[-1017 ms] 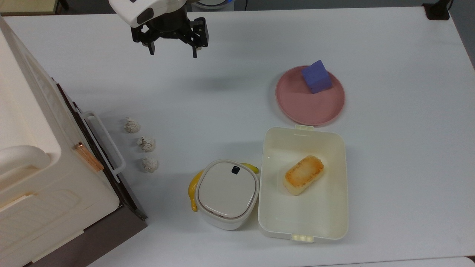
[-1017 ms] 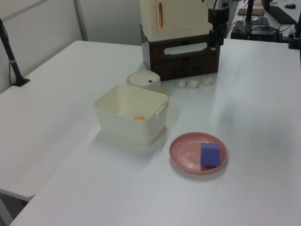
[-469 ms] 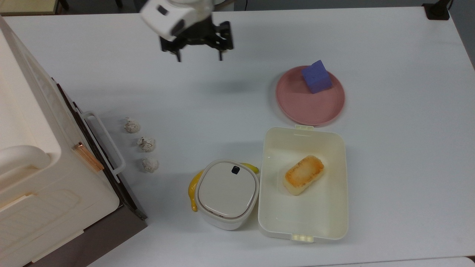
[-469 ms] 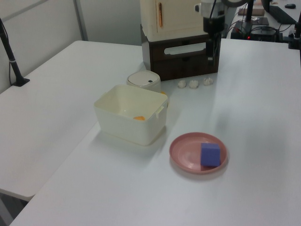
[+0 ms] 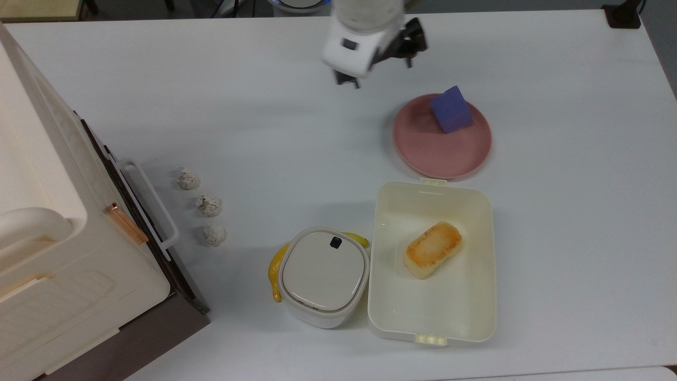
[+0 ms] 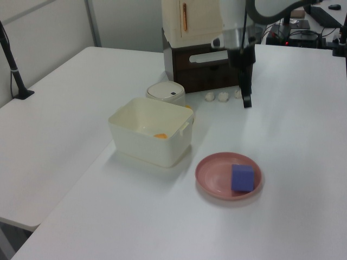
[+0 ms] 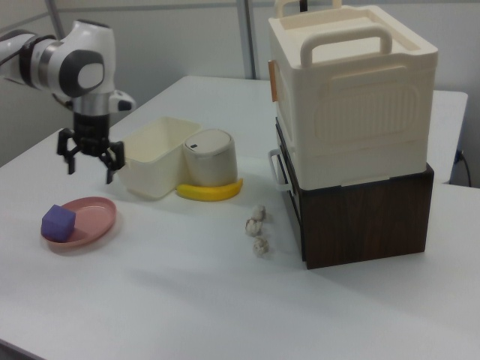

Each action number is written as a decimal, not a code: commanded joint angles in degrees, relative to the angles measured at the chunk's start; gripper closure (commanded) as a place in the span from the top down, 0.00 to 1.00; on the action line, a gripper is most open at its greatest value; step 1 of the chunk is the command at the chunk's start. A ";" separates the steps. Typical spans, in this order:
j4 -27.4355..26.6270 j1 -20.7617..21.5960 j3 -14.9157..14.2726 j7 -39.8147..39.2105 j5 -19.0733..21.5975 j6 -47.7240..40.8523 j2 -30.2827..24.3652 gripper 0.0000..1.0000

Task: Put the cube on the table
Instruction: 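Move the open gripper over the purple cube on the pink plate, then lower the gripper and close it on the purple cube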

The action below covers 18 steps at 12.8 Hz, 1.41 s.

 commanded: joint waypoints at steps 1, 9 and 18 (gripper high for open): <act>-1.37 4.13 -0.40 -1.36 4.02 0.88 3.10 1.00; -1.28 8.35 3.29 5.75 3.50 10.99 10.50 1.00; 0.12 10.39 4.88 10.42 1.65 12.41 15.16 0.00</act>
